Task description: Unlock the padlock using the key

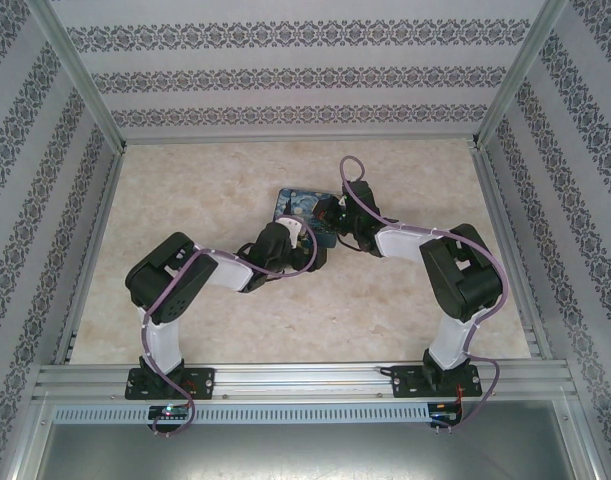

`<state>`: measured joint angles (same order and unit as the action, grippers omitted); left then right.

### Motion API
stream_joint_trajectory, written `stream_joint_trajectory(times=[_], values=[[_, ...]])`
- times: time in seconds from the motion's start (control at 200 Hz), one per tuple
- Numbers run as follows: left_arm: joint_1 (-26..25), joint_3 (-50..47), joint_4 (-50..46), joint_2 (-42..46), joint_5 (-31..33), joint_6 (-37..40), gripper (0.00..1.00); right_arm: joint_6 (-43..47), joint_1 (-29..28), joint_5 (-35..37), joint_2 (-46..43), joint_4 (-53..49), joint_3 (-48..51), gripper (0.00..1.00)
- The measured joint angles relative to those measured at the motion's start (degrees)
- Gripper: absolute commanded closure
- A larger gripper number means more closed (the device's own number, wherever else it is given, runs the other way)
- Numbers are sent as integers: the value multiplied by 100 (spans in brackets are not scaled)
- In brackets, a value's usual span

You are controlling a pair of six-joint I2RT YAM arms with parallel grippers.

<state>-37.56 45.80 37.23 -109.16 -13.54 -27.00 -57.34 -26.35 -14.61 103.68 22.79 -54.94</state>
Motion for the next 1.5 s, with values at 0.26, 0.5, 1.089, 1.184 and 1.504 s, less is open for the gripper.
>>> stream_joint_trajectory(times=[0.26,0.5,1.089,1.184,1.504], values=[[7,-2,398,-107,-251,-409,13,0,37,-4,0,116,74,100],[15,-122,922,-179,-511,-1051,13,0,39,-2,0,170,96,100],[15,-575,2490,-468,-435,-2323,17,-2,74,-44,-2,188,107,100],[15,-579,2682,-555,-411,-2481,18,-2,74,-44,-2,190,109,100],[-15,-719,2942,-568,-247,-2837,22,-46,74,-42,-2,195,114,100]])
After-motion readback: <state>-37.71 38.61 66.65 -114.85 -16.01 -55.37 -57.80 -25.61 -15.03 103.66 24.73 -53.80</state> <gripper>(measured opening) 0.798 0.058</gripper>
